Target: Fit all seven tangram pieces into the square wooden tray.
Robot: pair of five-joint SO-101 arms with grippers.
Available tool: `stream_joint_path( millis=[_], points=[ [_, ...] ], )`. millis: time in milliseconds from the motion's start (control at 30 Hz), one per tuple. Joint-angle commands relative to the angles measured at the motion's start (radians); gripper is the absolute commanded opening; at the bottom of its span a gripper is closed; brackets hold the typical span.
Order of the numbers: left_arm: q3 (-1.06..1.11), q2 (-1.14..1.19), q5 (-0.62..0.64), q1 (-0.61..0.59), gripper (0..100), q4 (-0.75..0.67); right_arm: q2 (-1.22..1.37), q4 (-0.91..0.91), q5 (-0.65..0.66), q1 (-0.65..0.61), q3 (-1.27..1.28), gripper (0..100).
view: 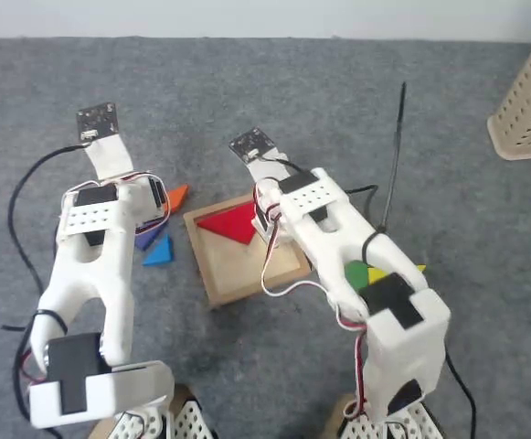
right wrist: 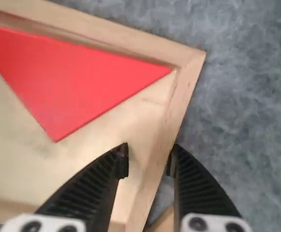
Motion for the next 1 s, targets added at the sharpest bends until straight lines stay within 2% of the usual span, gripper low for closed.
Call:
stream_joint_path(
  millis=[0, 67, 167, 333, 433, 667, 800, 900, 967],
  points=[
    [-0.028, -0.057, 0.005, 0.006, 11, -0.021, 0.010, -0.008, -0.081, 0.051, -0.072, 3.9],
    [-0.028, -0.055, 0.005, 0.006, 11, -0.021, 0.010, 0.010, -0.117, 0.090, -0.072, 0.3],
    [-0.030, -0.054, 0.005, 0.006, 11, -0.021, 0.012, 0.096, -0.164, 0.136, -0.072, 0.6],
    [-0.030, -0.052, 0.005, 0.006, 11, -0.021, 0.005, 0.194, -0.198, 0.125, -0.044, 0.6],
    [-0.030, -0.051, 0.005, 0.006, 11, -0.021, -0.048, 0.188, -0.259, 0.096, 0.026, 0.6],
    [-0.030, -0.051, 0.005, 0.006, 11, -0.021, -0.288, 0.116, -0.256, 0.091, 0.175, 1.3],
    [-0.030, -0.051, 0.005, 0.006, 11, -0.021, -0.404, 0.134, -0.252, 0.091, 0.199, 12.4],
    [-0.030, -0.049, 0.005, 0.006, 11, -0.021, -0.473, 0.199, -0.160, 0.087, 0.196, 22.1],
    [-0.030, -0.049, 0.005, 0.006, 11, -0.021, -0.515, 0.251, -0.117, 0.091, 0.196, 24.0]
  ],
)
